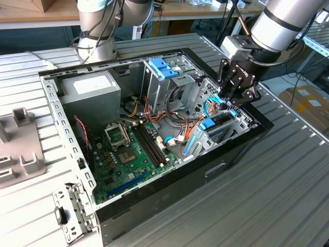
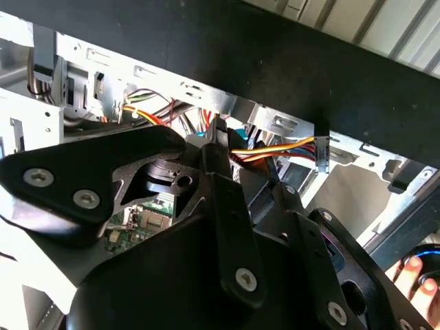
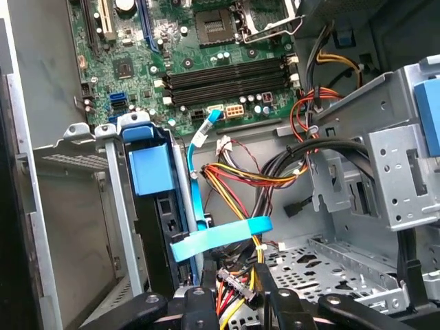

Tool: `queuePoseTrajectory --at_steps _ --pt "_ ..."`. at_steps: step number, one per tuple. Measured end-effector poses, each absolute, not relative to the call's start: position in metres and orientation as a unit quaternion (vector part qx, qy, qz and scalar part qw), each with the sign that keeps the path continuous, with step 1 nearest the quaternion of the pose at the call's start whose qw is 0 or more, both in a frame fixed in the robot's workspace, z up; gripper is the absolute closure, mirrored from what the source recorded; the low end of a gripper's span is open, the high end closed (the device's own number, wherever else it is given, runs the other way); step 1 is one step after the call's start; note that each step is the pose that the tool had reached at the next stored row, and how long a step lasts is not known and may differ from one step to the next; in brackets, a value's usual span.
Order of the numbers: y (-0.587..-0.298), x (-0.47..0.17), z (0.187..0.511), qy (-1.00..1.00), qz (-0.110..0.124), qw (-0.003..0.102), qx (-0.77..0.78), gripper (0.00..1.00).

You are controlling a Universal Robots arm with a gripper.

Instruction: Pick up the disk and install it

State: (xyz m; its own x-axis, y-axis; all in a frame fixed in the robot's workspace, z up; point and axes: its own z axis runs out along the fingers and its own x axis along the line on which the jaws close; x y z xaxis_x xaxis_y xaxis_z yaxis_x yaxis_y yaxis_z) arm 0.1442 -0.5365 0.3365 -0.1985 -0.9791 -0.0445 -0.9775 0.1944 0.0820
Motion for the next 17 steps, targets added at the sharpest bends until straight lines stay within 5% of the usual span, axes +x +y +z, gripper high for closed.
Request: queuePoseTrajectory --at_steps 5,9,17 --pt "-0.537 0.144 0.336 -0.774 -0.046 0.009 0.631 0.67" --pt "-0.537 0.144 0.336 -0.775 -0.046 0.009 0.63 0.47" --pt "-0.537 0.145 0.35 -0.777 -0.046 0.008 0.628 0.47"
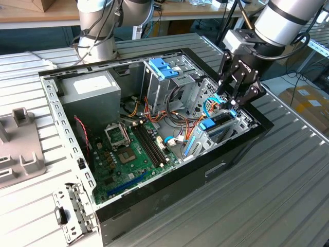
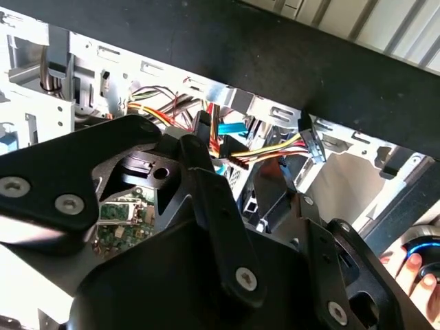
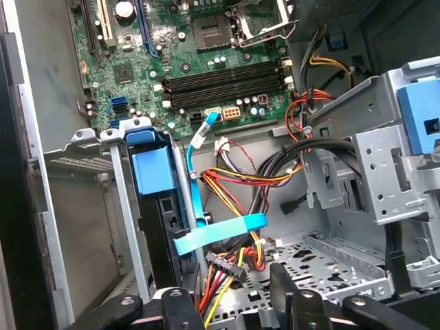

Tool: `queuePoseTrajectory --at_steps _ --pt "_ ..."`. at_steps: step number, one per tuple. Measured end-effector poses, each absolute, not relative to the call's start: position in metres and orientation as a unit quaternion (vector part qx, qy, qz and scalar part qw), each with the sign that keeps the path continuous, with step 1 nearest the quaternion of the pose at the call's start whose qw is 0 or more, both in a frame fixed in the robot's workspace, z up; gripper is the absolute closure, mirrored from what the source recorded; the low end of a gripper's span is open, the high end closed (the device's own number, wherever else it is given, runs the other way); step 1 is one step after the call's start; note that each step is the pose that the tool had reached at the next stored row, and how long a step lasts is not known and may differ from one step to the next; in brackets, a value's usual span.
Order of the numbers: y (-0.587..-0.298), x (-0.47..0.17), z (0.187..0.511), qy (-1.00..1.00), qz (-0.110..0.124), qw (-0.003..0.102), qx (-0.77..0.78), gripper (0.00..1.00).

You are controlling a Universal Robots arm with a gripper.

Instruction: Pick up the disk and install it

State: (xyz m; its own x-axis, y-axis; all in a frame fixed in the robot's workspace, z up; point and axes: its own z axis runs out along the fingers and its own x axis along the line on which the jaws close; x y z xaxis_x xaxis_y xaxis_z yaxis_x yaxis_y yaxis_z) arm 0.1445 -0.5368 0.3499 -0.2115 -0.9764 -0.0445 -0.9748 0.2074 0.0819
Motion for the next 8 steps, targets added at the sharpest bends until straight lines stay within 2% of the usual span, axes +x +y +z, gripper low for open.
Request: queuePoseTrajectory --at_steps 8 --pt "-0.537 0.145 0.362 -0.777 -0.046 0.008 0.627 0.47"
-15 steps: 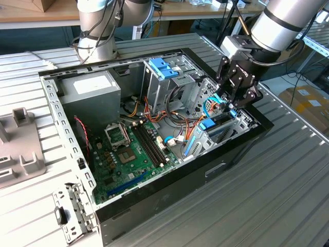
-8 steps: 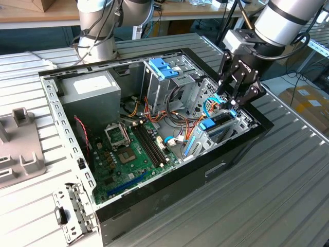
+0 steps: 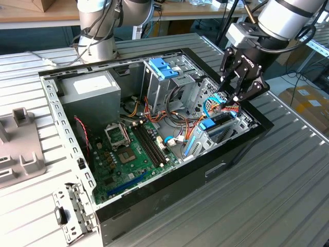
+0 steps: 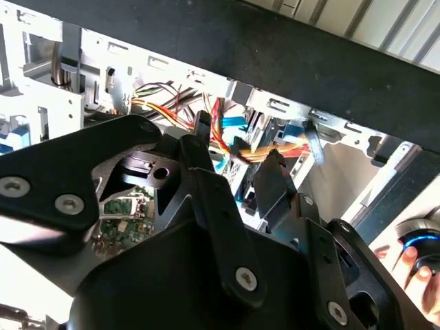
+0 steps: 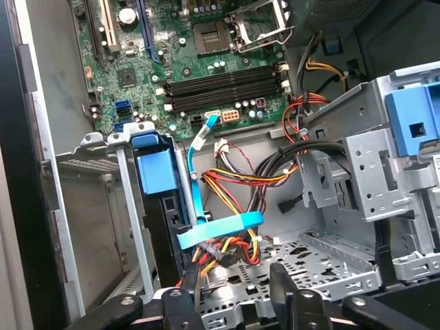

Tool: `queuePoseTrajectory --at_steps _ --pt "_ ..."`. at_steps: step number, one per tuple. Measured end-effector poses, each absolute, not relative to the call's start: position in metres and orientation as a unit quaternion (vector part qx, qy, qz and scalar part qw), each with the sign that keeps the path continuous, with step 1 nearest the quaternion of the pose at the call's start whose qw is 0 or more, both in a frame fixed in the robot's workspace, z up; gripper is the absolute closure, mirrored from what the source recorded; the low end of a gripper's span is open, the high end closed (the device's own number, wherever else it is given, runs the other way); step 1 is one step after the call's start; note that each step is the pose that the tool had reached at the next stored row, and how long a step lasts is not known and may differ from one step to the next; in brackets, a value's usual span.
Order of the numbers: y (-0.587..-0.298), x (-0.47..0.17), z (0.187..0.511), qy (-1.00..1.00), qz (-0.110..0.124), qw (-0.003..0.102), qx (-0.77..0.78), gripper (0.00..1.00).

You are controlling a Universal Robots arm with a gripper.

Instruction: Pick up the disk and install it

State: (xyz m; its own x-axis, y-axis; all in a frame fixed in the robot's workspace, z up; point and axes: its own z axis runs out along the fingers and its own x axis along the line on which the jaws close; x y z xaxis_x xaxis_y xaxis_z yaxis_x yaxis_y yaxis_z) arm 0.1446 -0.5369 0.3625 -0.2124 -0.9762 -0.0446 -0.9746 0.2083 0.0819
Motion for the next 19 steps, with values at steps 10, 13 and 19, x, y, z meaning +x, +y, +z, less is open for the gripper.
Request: queuePoseTrajectory --at_steps 10,13,19 --pt "-0.5368 0.1532 0.3622 -0.774 -0.049 0.013 0.632 0.86" --pt "-0.5373 0.1533 0.3634 -0.769 -0.049 0.013 0.637 0.89" --pt "-0.5468 0.1533 0.3644 -0.768 -0.049 0.013 0.638 0.89"
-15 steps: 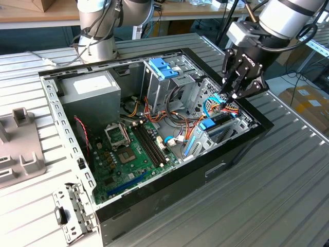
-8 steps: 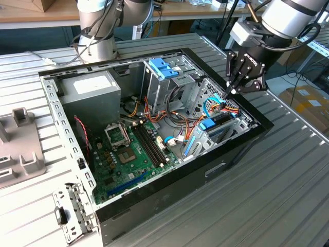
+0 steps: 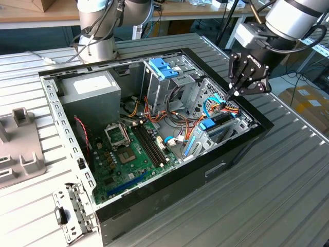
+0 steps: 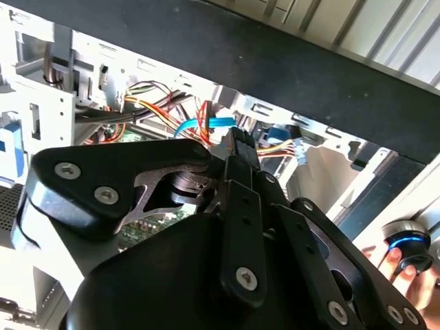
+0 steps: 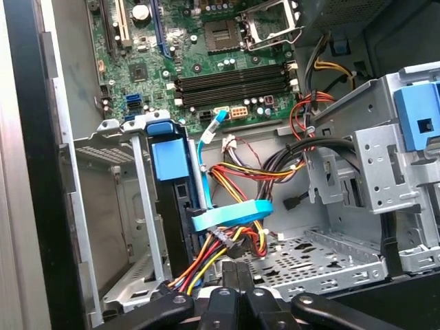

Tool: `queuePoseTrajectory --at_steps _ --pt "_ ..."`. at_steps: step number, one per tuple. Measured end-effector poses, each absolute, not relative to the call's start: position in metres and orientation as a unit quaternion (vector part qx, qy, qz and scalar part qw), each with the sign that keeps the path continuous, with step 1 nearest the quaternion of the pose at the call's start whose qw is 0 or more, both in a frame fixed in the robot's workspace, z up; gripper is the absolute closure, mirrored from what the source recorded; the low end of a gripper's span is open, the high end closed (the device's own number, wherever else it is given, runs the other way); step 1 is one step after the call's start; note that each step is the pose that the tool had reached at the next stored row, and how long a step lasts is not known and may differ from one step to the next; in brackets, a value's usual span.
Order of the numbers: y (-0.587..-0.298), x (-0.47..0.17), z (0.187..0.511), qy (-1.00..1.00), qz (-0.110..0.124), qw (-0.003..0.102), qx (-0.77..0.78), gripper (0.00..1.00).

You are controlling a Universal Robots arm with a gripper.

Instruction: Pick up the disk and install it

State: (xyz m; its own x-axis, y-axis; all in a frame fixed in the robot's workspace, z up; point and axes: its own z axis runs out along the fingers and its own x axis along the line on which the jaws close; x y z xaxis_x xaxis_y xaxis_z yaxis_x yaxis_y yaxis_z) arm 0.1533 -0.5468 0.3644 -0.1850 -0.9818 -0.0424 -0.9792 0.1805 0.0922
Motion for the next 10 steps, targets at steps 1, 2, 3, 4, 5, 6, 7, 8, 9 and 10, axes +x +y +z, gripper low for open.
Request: queuePoseTrajectory --at_steps 1,2,3,4,5,6,7,8,9,10 --pt "-0.549 0.153 0.365 -0.768 -0.049 0.013 0.638 0.89" --pt "-0.551 0.153 0.365 -0.768 -0.049 0.013 0.638 0.89" --pt "-0.553 0.153 0.365 -0.768 -0.049 0.013 0.638 0.89" --pt "-0.556 0.153 0.365 -0.768 -0.049 0.013 0.638 0.89" --pt "-0.558 0.153 0.365 -0.768 -0.049 0.013 0.638 0.89" --pt "-0.561 0.153 0.365 -0.768 -0.049 0.013 0.638 0.89" --pt "-0.565 0.153 0.365 -0.768 -0.049 0.013 0.638 0.89" --pt "-0.568 0.153 0.365 -0.768 -0.05 0.013 0.638 0.89" --pt "-0.57 0.153 0.365 -0.768 -0.049 0.013 0.638 0.89" --pt "-0.572 0.153 0.365 -0.768 -0.05 0.013 0.638 0.89"
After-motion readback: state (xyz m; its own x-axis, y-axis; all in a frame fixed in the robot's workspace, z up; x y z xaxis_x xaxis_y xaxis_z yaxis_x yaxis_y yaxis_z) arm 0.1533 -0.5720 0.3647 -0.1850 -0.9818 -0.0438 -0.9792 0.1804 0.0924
